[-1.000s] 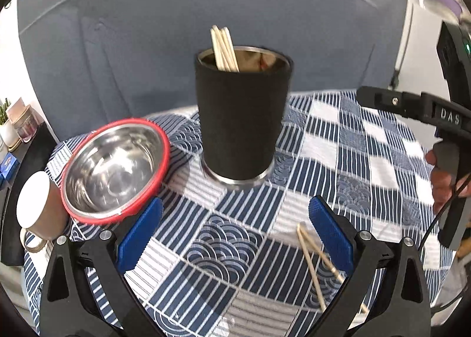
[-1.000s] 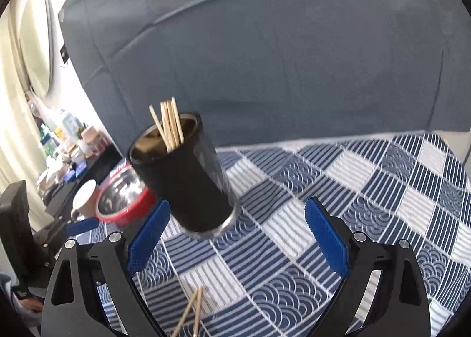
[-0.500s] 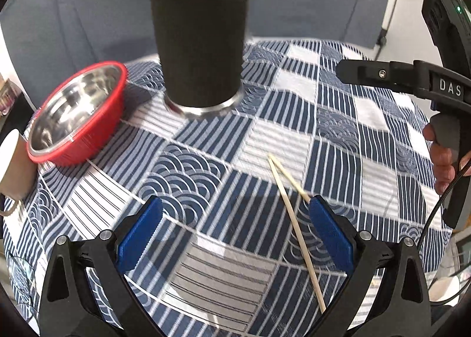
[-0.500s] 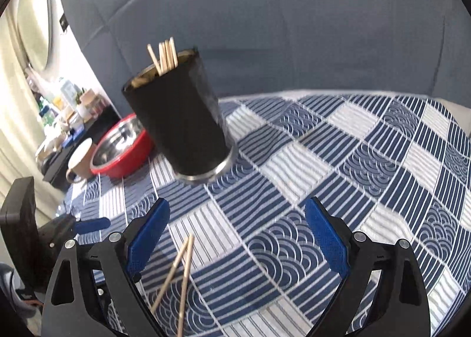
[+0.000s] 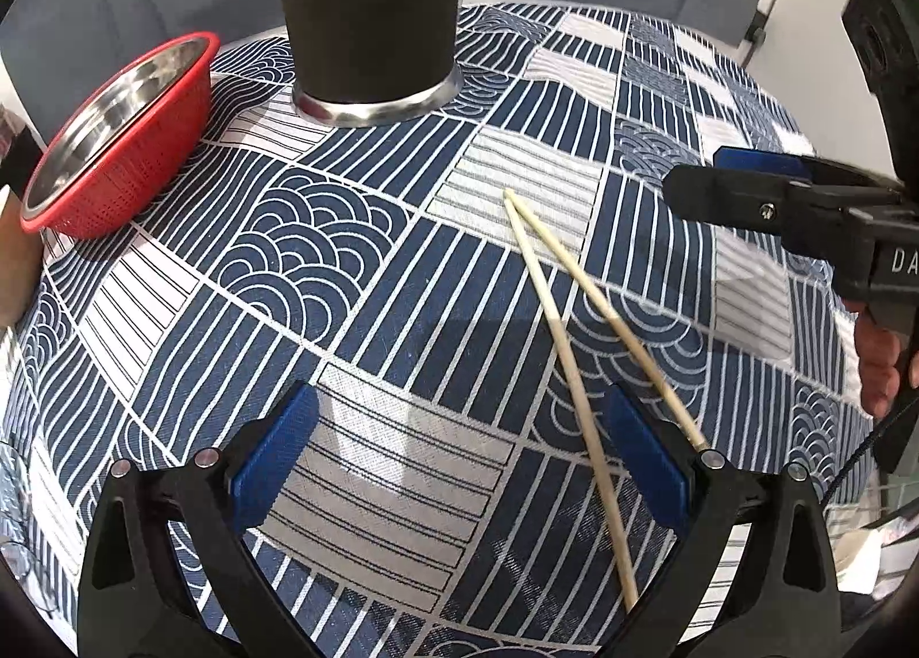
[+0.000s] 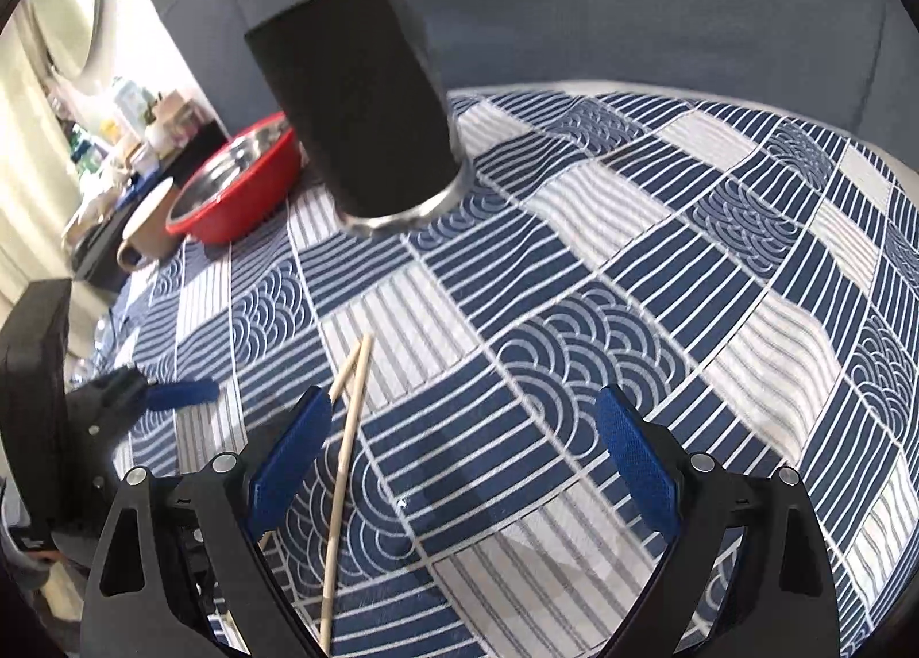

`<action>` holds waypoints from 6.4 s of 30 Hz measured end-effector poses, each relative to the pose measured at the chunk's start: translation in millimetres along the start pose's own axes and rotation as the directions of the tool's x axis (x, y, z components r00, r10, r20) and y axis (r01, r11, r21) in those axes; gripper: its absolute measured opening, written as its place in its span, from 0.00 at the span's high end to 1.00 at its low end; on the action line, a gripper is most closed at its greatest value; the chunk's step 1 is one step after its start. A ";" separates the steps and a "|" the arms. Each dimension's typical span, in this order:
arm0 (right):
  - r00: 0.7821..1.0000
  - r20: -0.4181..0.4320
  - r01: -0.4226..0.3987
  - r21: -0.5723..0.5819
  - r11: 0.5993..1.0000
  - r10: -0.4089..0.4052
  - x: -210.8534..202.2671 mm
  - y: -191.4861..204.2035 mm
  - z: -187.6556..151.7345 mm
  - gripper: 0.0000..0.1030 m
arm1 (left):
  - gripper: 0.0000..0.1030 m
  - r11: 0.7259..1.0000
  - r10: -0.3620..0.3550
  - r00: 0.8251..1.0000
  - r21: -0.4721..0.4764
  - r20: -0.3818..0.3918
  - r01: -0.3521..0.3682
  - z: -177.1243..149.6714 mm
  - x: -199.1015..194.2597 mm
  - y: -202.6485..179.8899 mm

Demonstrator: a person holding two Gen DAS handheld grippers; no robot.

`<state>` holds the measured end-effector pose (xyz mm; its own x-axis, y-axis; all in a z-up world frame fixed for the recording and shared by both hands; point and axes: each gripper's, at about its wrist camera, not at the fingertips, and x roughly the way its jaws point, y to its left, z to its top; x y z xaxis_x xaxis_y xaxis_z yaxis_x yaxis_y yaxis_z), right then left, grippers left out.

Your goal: Organize utensils

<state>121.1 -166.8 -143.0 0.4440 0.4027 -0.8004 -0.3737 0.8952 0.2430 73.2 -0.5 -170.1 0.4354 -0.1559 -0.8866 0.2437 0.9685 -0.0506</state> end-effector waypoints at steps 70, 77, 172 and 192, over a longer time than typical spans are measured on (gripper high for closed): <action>0.996 0.091 0.021 -0.011 1.000 -0.020 -92.5 -6.9 176.4 0.96 | 0.95 0.980 0.154 0.968 -0.157 0.200 -0.124 112.0 -128.8 84.2; 0.990 0.141 -0.018 -0.067 0.998 0.028 -97.9 20.2 214.2 0.96 | 0.95 0.980 0.174 0.941 -0.143 0.289 -0.137 162.3 -152.7 85.8; 0.847 0.526 -0.031 -0.088 0.996 0.072 -65.3 36.5 177.7 0.29 | 0.06 0.948 0.197 0.824 -0.318 0.532 -0.021 146.1 -137.9 90.1; 0.884 0.462 0.095 -0.019 0.995 -0.076 -102.5 41.7 151.2 0.09 | 0.06 0.949 0.259 0.844 -0.284 0.469 -0.134 107.8 -165.8 59.3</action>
<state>183.2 -141.8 32.0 0.7967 0.3765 -0.4728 -0.3451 0.9256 0.1555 108.9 61.9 23.5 0.8374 0.0286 -0.5459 -0.0734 0.9955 -0.0604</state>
